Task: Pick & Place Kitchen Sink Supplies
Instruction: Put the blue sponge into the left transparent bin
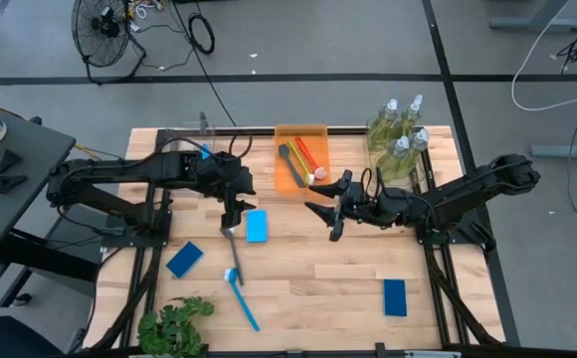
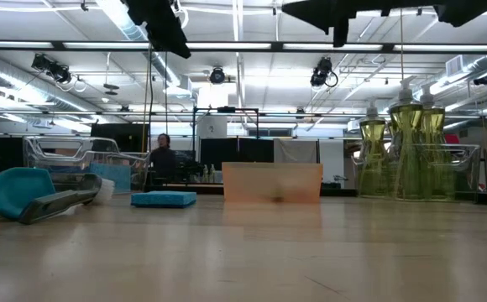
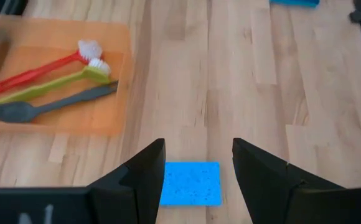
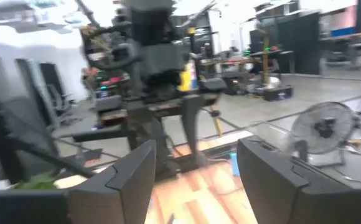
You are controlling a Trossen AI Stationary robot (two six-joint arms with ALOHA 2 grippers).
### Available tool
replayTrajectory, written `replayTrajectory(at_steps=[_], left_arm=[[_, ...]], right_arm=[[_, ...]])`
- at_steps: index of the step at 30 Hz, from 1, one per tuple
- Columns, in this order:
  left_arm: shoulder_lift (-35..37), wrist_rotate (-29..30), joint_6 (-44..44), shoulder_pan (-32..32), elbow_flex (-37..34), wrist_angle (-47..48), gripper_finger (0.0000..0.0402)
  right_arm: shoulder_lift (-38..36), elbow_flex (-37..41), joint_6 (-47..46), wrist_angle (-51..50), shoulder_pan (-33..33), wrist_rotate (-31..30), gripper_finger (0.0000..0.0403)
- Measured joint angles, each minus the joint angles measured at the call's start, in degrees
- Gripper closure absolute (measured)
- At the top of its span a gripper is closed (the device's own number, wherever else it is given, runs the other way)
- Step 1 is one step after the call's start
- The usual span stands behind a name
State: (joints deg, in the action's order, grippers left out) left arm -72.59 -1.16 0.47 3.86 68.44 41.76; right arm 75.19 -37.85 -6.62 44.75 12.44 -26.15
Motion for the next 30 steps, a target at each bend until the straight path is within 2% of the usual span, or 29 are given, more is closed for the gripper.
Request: replayTrajectory(at_steps=[4, 9, 13, 19, 22, 30], left_arm=[[-1.21, 0.03, 1.78, 0.0, 0.04, 0.25, 0.0209], [-3.16, 0.01, 5.08, 0.0, 0.01, -0.07, 0.0209], [-4.34, 0.02, 6.44, 0.02, 0.02, -0.24, 0.0209], [-4.55, 0.03, 6.36, 0.02, 0.03, -0.42, 0.0209], [-4.55, 0.33, 6.36, 0.02, 0.03, -0.79, 0.0209], [-4.77, 2.23, 6.33, 0.02, 0.03, -2.17, 0.0209]], right_arm=[[-0.97, -0.02, 1.44, -0.13, 0.71, 2.87, 0.0176], [-2.97, -0.07, 1.54, -3.13, 0.82, 3.28, 0.0176], [-6.74, -0.07, 1.04, -11.48, 0.8, 4.75, 0.0176], [-14.55, -0.04, -0.38, -23.76, 0.82, 11.49, 0.0176], [-18.47, -0.04, -2.51, -31.07, 0.81, 16.21, 0.0176], [-23.84, -0.04, -9.05, -49.97, 0.82, 36.39, 0.0176]])
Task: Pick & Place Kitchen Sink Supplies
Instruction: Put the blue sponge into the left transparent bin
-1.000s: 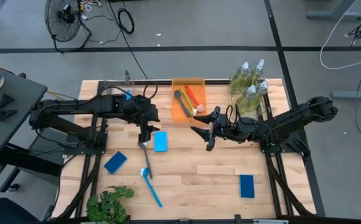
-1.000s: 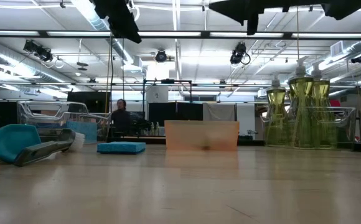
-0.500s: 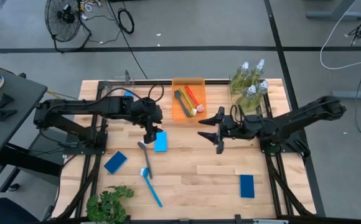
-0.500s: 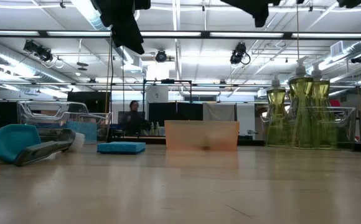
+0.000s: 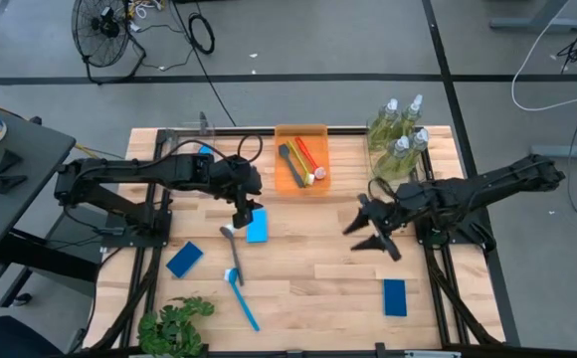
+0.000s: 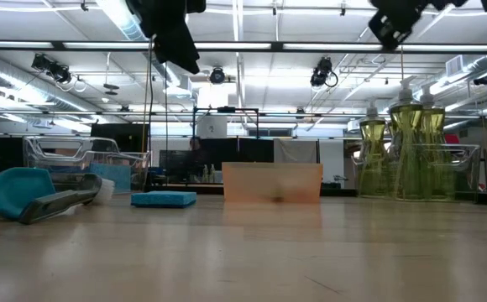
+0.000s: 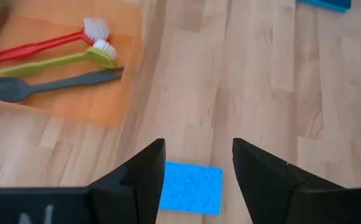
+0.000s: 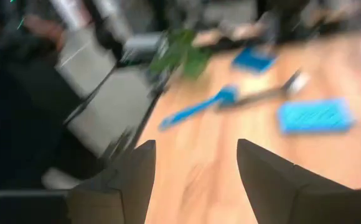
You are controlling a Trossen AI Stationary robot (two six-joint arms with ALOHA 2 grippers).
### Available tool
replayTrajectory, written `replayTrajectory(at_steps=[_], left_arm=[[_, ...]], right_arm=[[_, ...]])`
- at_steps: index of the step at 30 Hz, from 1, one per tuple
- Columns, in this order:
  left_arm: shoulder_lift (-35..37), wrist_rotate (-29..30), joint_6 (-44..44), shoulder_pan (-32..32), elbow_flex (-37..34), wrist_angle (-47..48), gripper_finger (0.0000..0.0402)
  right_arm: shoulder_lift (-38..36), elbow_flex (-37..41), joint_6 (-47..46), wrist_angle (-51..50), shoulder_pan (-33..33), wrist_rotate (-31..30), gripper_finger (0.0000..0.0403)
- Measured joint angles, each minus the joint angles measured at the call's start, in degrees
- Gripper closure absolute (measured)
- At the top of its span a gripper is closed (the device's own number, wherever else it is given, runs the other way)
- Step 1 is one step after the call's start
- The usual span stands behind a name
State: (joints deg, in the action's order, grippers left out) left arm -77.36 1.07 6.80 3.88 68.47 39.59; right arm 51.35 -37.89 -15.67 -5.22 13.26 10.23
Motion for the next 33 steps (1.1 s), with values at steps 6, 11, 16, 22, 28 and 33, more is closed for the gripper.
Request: replayTrajectory(at_steps=[6, 11, 16, 22, 28, 33], left_arm=[[0.0, 1.42, 0.06, 0.01, 0.0, -0.5, 0.0209], [0.0, 1.56, 1.09, 0.01, 0.0, -0.52, 0.0209], [0.0, 1.73, 1.58, 0.02, 0.0, -0.56, 0.0209], [0.0, 1.73, 1.58, 0.02, 0.0, -1.57, 0.0209], [0.02, 1.73, 1.71, 0.0, 0.0, -1.97, 0.0209], [0.07, 1.73, 2.42, 0.01, 0.02, -2.12, 0.0209]], right_arm=[[0.13, 0.0, 0.16, -12.2, 1.65, 10.08, 0.0176], [0.13, 0.0, 1.08, -20.0, 5.66, 11.25, 0.0176], [0.31, 0.0, 2.68, -25.29, 10.15, 12.8, 0.0176], [2.31, 0.61, 2.66, -29.83, 14.63, 12.84, 0.0176], [4.94, 4.3, -0.27, -28.13, 18.29, 12.79, 0.0176], [7.14, 7.29, -5.11, -24.91, 19.59, 12.63, 0.0176]])
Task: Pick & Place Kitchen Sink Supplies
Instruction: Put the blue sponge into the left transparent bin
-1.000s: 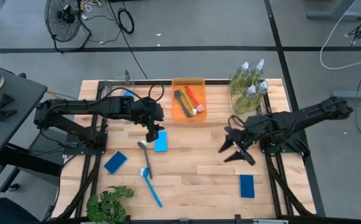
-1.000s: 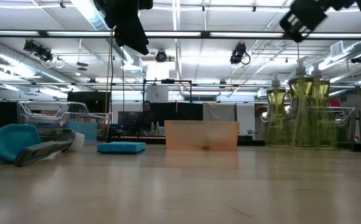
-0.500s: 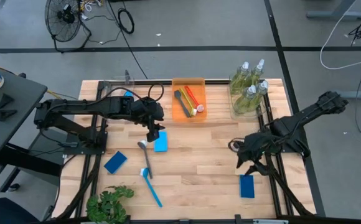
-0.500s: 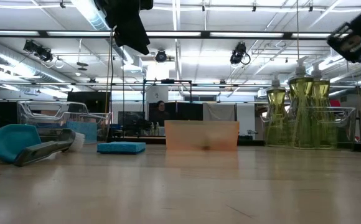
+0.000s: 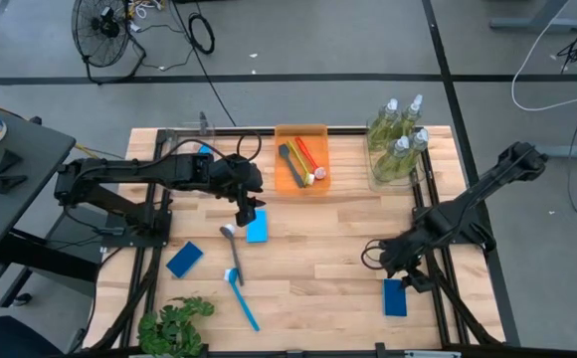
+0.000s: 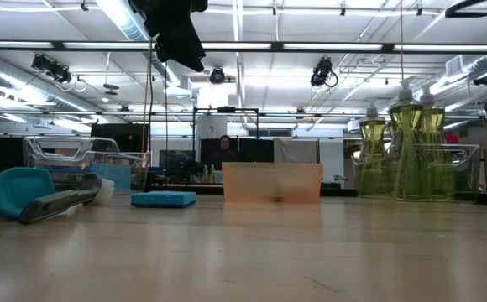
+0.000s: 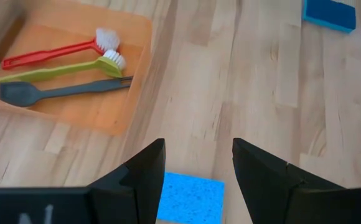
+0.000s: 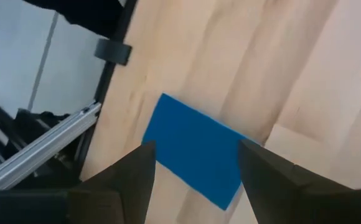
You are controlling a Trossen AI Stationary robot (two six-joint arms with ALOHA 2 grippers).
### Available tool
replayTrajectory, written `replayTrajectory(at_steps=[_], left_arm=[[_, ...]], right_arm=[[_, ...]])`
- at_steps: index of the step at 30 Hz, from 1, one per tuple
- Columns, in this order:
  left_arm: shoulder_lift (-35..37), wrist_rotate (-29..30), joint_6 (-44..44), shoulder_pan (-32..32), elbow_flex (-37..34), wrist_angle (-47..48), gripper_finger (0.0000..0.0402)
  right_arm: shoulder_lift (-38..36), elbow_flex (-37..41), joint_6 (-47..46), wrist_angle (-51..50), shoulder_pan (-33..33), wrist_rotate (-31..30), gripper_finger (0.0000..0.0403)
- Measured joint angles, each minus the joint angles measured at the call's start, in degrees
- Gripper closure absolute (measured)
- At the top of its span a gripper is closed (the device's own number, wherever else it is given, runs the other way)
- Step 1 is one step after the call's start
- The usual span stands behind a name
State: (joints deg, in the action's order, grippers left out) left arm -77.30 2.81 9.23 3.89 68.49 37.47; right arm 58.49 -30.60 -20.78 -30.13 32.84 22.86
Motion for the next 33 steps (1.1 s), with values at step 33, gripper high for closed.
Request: replayTrajectory(at_steps=[33], left_arm=[[0.02, 2.08, 0.77, 0.01, 0.04, -0.55, 0.0209]], right_arm=[[4.97, 12.68, -0.14, 18.84, 6.66, -11.93, 0.0176]])
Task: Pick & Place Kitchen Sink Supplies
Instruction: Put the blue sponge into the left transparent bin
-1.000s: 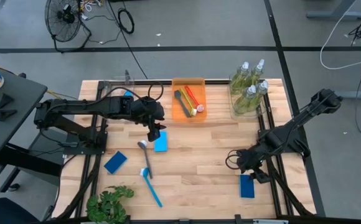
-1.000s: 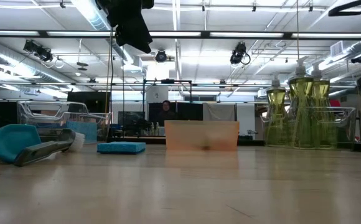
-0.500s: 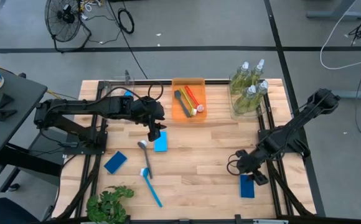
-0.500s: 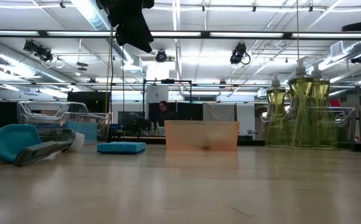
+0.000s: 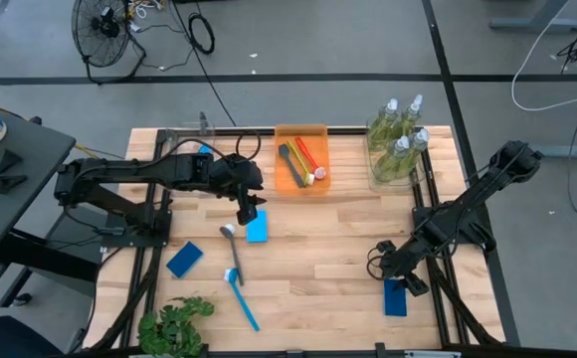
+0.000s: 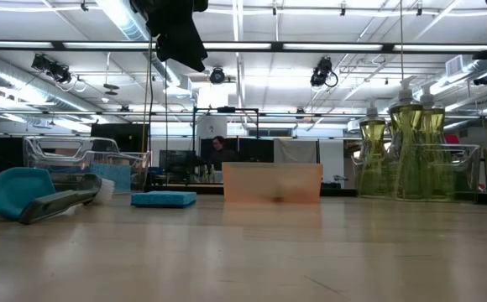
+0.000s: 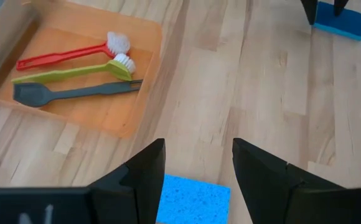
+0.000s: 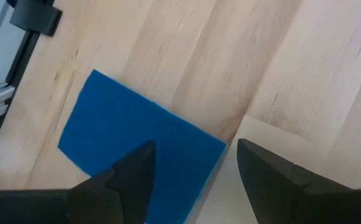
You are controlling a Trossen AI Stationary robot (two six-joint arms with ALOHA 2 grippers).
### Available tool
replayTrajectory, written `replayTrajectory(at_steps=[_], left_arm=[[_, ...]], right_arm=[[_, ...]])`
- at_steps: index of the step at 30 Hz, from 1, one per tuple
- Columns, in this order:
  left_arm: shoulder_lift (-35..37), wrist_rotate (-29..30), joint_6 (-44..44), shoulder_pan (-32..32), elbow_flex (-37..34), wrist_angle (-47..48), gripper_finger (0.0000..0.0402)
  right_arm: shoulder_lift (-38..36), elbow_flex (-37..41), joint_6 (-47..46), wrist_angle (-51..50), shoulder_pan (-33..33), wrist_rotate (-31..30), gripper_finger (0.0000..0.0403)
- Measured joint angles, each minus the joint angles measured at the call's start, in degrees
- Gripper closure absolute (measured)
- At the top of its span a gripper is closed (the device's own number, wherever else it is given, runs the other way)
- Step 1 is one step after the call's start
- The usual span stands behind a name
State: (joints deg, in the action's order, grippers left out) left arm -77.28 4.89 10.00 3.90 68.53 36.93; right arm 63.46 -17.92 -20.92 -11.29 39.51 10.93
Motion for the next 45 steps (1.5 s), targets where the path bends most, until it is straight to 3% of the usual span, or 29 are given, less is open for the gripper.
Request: replayTrajectory(at_steps=[13, 31, 40, 45], left_arm=[[0.0, 0.01, 0.33, 0.0, 0.0, 0.04, 0.0209], [-0.01, 0.02, 1.09, 0.0, 0.0, 0.04, 0.0209], [-0.02, 0.02, 1.55, 0.04, 0.0, 0.04, 0.0209], [-0.02, 0.02, 1.51, 0.04, -0.02, 0.04, 0.0209]], right_arm=[[-0.07, 4.16, 0.47, 7.72, -0.02, 0.05, 0.0183], [-0.02, 4.21, 1.91, 8.72, -0.02, 0.03, 0.0344], [-0.02, 4.22, 1.91, 8.72, -0.04, 0.26, 0.0393], [-0.02, 4.23, 0.99, 8.8, -0.04, 0.6, 0.0399]])
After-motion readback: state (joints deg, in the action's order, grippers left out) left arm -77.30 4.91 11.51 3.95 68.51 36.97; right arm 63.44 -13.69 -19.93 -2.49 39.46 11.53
